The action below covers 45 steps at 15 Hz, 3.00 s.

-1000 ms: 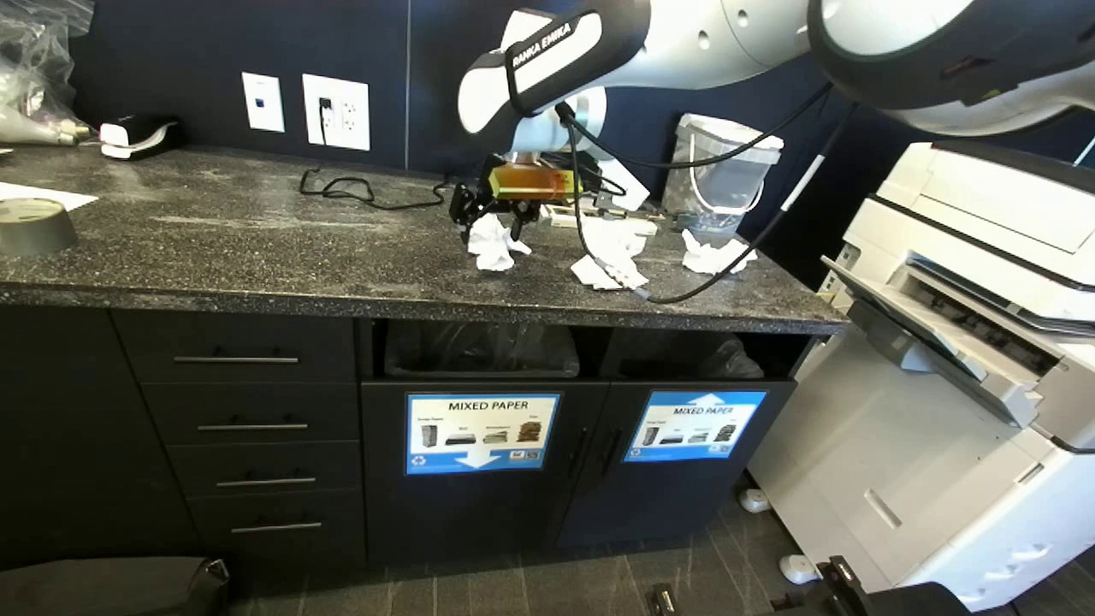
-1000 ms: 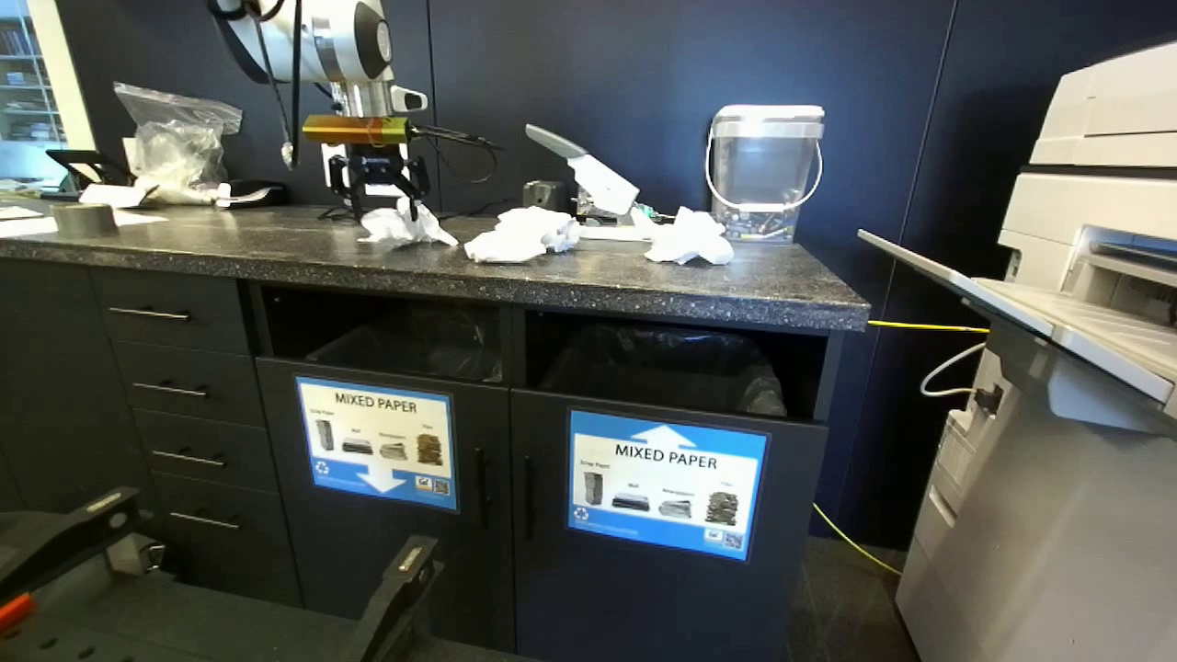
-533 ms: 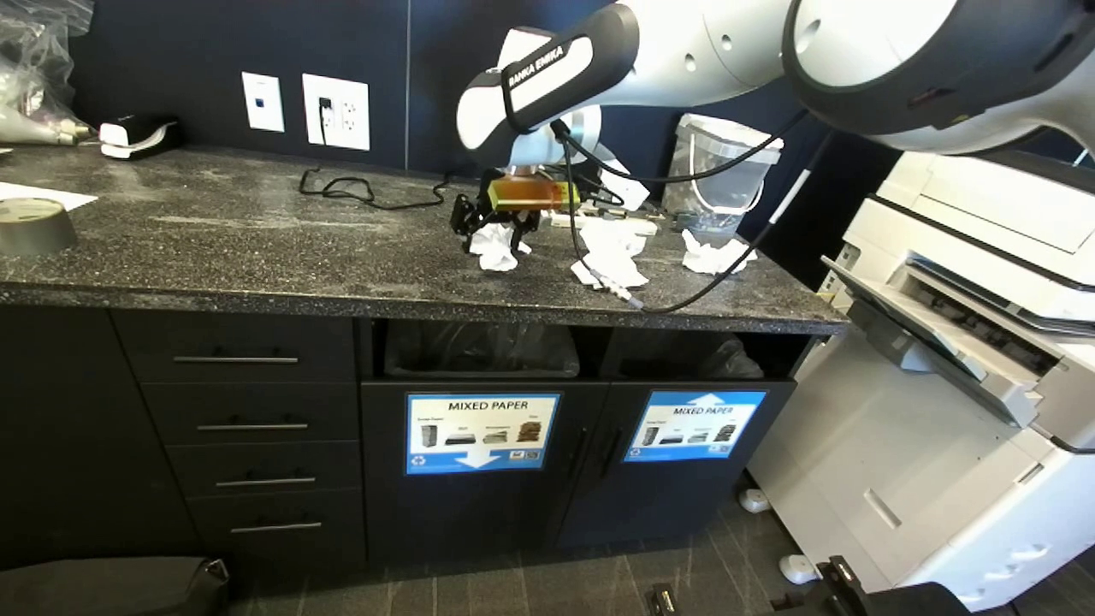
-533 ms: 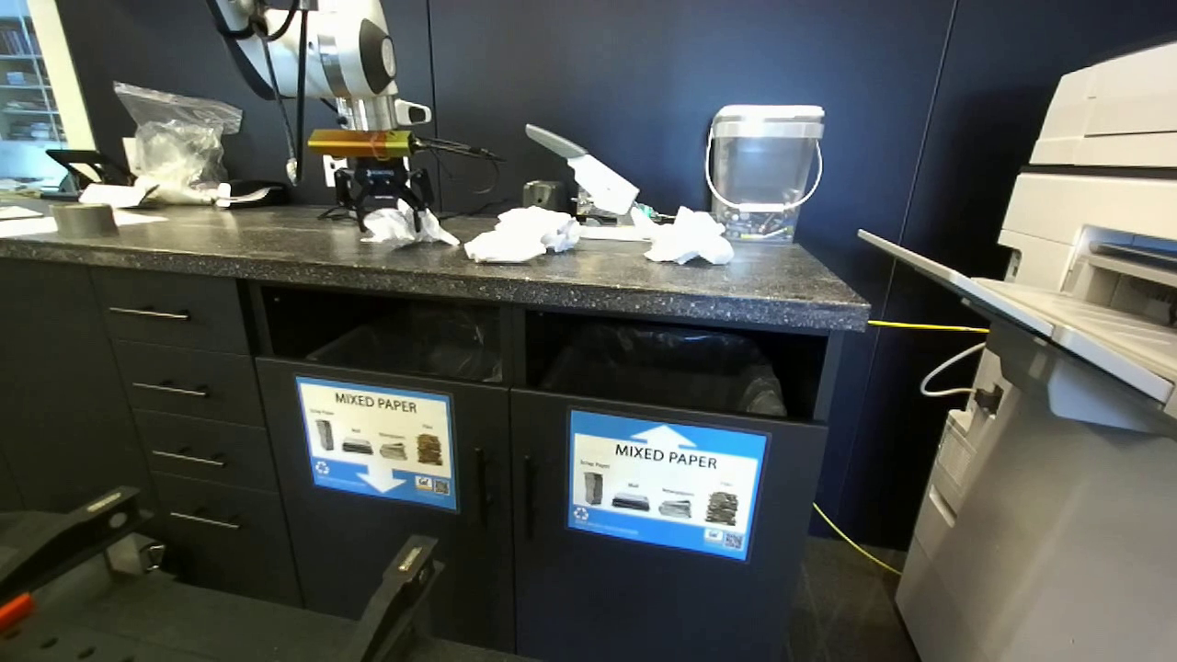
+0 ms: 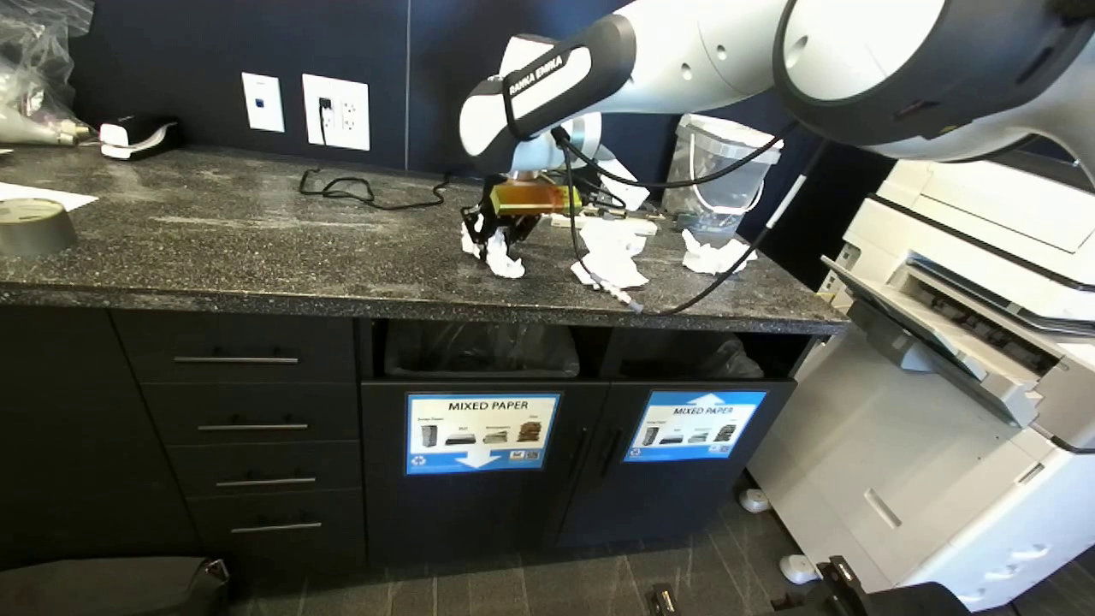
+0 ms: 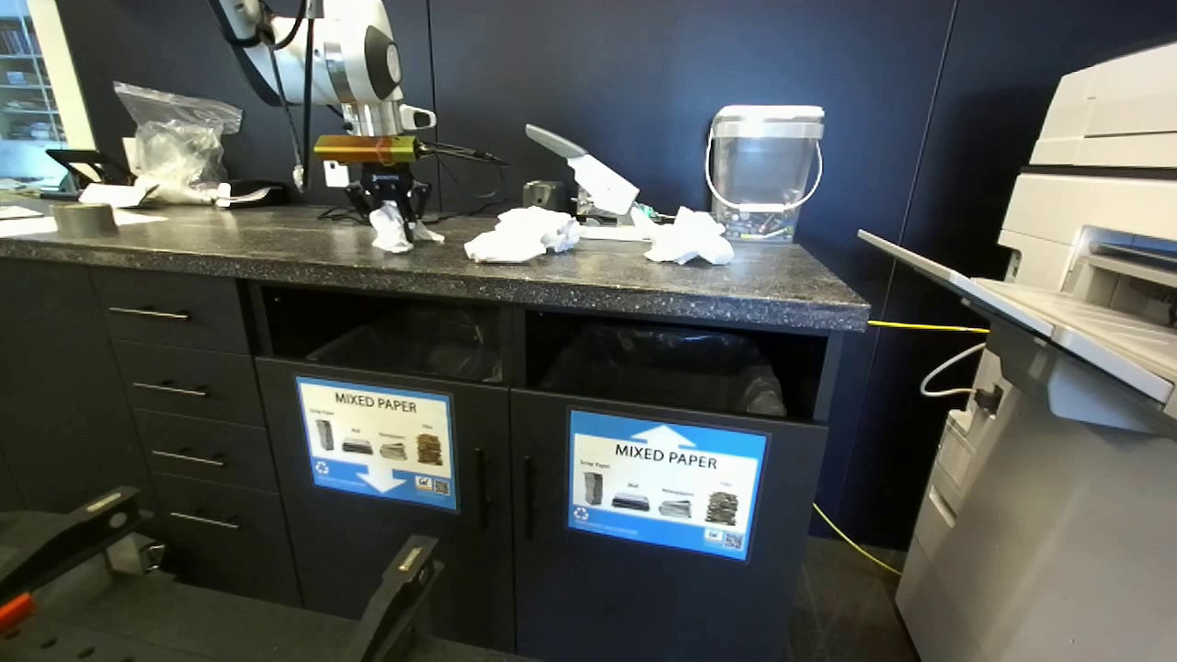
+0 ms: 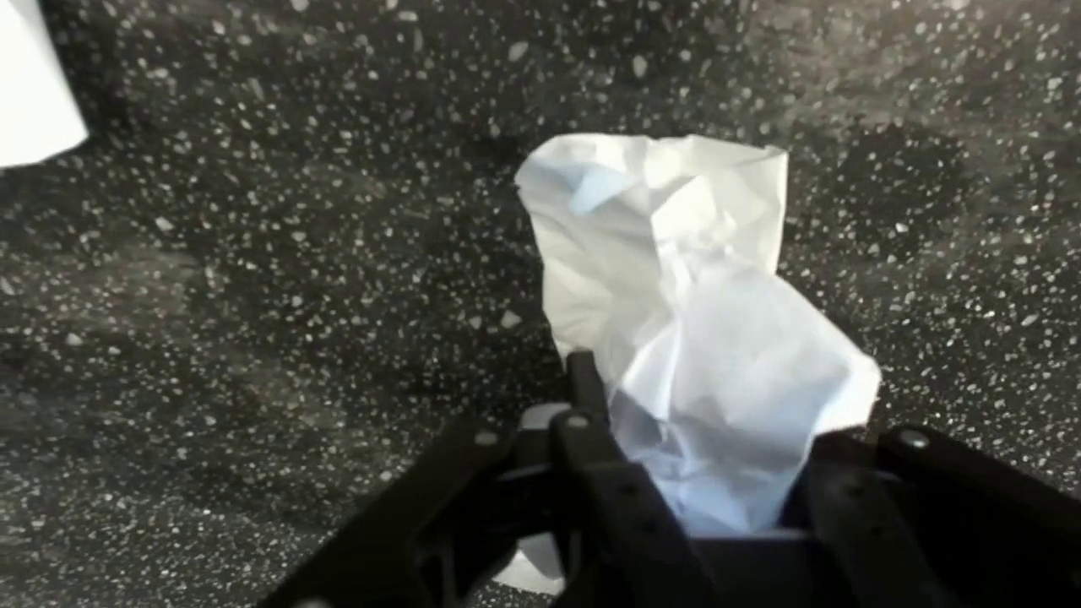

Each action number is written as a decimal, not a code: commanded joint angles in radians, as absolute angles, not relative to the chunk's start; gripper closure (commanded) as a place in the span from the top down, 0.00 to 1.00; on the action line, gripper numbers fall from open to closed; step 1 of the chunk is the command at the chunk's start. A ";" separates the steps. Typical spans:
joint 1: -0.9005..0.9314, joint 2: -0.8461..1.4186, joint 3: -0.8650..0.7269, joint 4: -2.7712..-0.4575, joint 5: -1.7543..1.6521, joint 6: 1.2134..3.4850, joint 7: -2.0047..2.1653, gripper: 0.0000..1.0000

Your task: Put the white pieces of paper in the right bin

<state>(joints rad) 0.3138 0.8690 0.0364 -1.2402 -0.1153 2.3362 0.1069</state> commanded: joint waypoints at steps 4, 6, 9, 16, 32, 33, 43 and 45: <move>0.324 0.888 0.019 -1.207 -0.151 2.310 0.110 0.16; 0.319 0.875 0.019 -1.223 -0.165 2.298 0.095 0.15; 0.294 0.845 0.039 -1.285 -0.166 2.326 0.059 0.15; 0.172 0.711 0.128 -1.527 -0.106 2.401 -0.140 0.14; -0.069 0.351 0.126 -2.137 -0.023 2.541 -0.395 0.15; -0.066 0.344 0.108 -2.176 -0.045 2.578 -0.377 0.14; -0.244 0.525 0.195 -2.377 -0.021 3.231 -0.371 0.15; -0.274 0.592 0.207 -2.360 -0.066 3.329 -0.339 0.14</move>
